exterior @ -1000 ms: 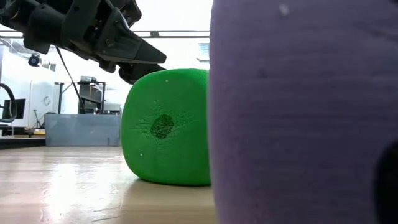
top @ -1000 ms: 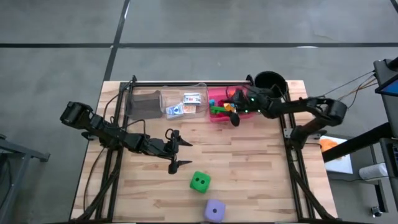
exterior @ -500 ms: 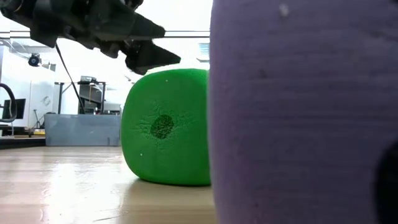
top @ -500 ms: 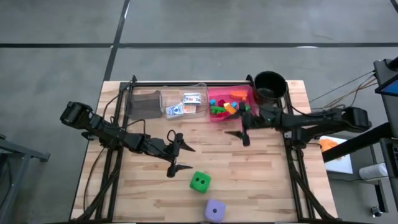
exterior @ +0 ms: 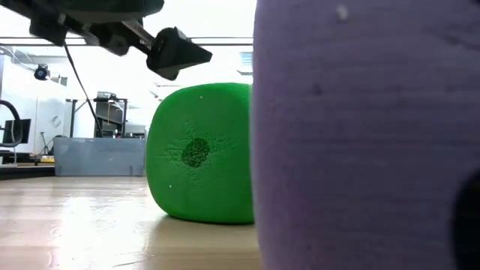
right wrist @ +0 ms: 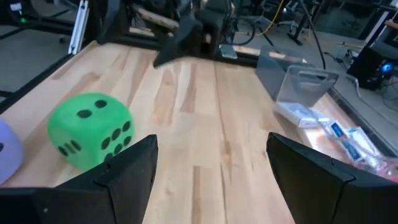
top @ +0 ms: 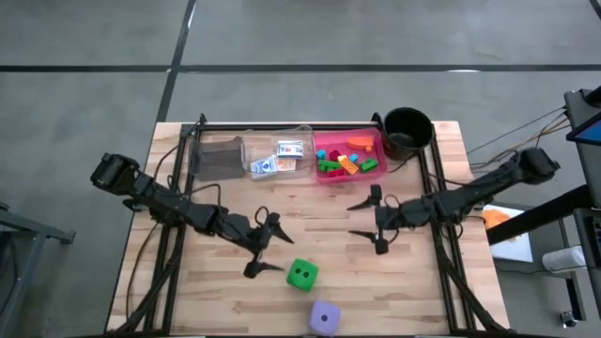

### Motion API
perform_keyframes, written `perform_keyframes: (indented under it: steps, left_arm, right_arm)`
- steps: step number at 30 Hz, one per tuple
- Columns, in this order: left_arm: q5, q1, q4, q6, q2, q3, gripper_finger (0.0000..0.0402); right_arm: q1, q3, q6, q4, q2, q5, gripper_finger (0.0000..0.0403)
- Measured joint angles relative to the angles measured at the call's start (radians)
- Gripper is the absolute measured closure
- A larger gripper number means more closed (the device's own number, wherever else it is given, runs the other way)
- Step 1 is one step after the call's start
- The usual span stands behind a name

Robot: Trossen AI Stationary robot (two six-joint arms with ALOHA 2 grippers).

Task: Pick & Place Toys
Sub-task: Put the green game die into the black bin

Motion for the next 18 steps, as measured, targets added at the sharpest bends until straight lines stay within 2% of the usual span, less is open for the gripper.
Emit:
perform_keyframes:
  steps: [4,8,13,18]
  left_arm:
    - [-0.037,-0.011,-0.249,0.029,0.001,0.135,0.0004]
    - [-0.064,-0.031,-0.405,0.077,0.008,0.258,0.0003]
    - [-0.066,-0.036,-0.524,0.092,0.024,0.352,0.0002]
    - [-0.058,-0.042,-0.57,0.084,0.125,0.433,0.0002]
  right_arm:
    - [0.046,0.0,0.03,-0.014,0.014,0.044,0.0103]
    - [0.057,0.0,0.061,-0.033,0.018,0.048,0.0103]
    - [0.058,0.0,0.089,-0.063,0.018,0.047,0.0103]
    - [0.058,0.0,0.107,-0.08,0.018,0.047,0.0103]
